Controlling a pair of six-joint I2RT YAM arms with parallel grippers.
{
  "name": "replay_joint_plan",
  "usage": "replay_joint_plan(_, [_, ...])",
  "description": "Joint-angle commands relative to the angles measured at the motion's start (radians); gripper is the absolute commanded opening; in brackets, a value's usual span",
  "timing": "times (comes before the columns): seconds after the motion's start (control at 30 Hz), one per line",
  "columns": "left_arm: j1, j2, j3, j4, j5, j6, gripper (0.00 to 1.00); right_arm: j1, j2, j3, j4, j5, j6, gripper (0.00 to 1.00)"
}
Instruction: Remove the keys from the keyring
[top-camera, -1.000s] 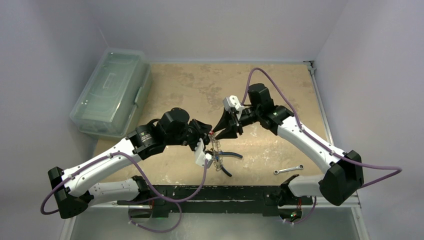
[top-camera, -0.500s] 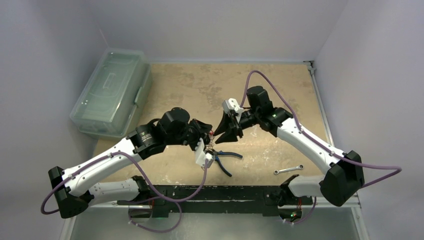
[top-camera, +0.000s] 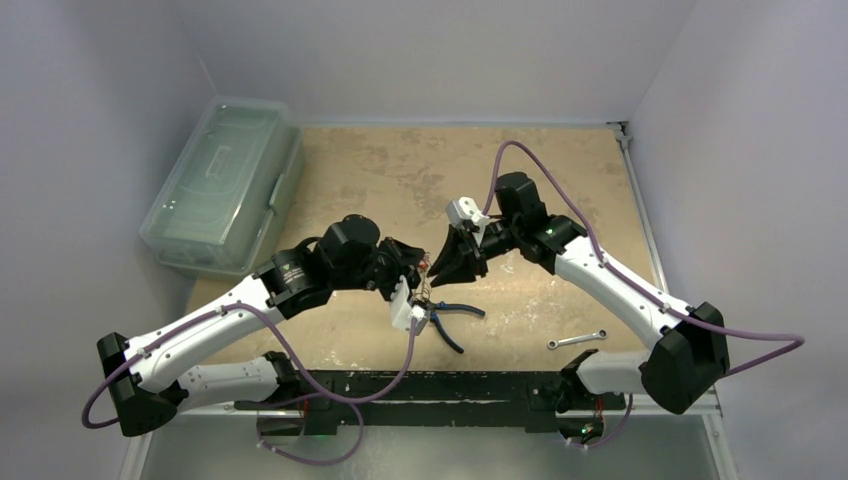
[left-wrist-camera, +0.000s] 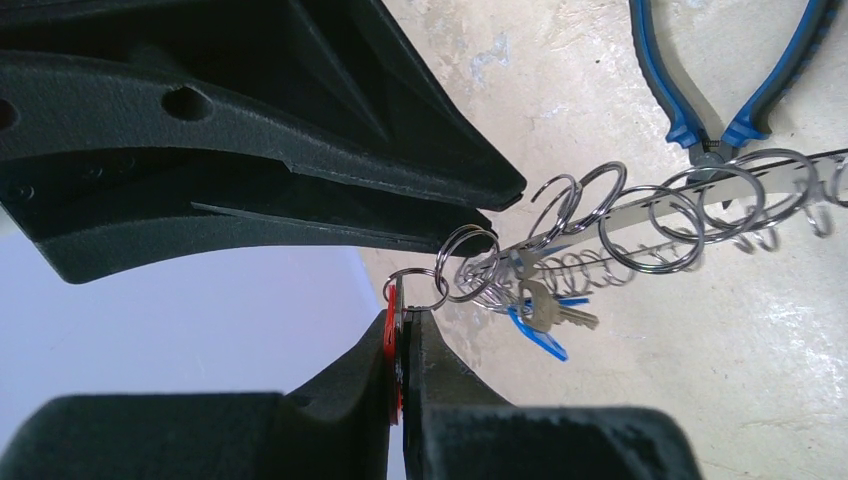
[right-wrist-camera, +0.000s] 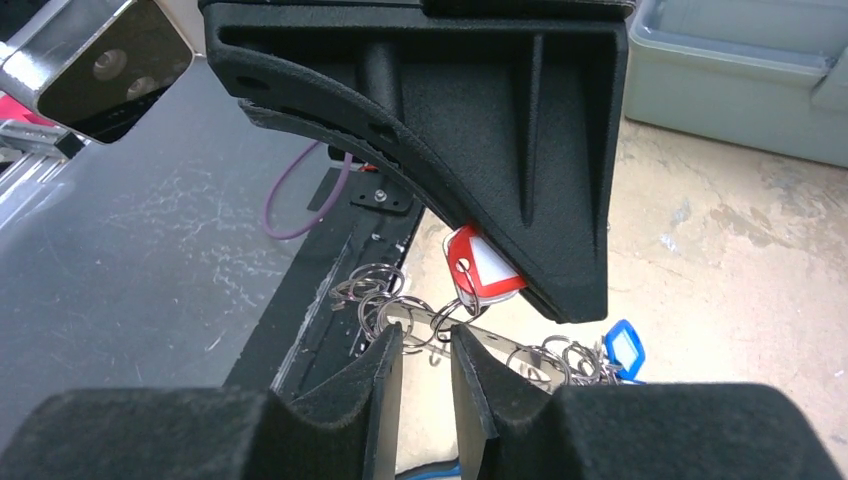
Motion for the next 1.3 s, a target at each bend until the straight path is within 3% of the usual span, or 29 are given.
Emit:
replay_joint_plan(0.0, [-0.003, -0.002, 0.046, 0.067, -0.005, 0.008, 0.0, 0.008, -0.03, 0.005, -0.005, -0.053, 0.0, 0.27])
replay_joint_plan(0.3, [-0.003, 0.009, 0.047, 0.081, -0.016, 0.008, 0.0, 0.024, -0.029, 0.02, -0.009, -0.062, 0.003, 0.3])
replay_joint_plan(0.6, [-0.002, 0.013, 0.048, 0.085, -0.018, 0.015, 0.0, 0.029, -0.035, 0.036, -0.025, -0.066, 0.009, 0.39])
replay_joint_plan(0.8, [-0.002, 0.006, 0.05, 0.073, -0.012, 0.022, 0.0, 0.027, -0.039, 0.044, -0.046, -0.039, -0.002, 0.39])
replay_joint_plan(1.0, [-0.002, -0.006, 0.054, 0.039, 0.005, 0.04, 0.0, 0.017, -0.048, 0.077, -0.186, 0.009, -0.121, 0.29])
replay_joint_plan(1.27, [-0.002, -0.012, 0.049, 0.036, 0.019, 0.058, 0.0, 0.004, -0.064, 0.133, -0.344, 0.046, -0.228, 0.32])
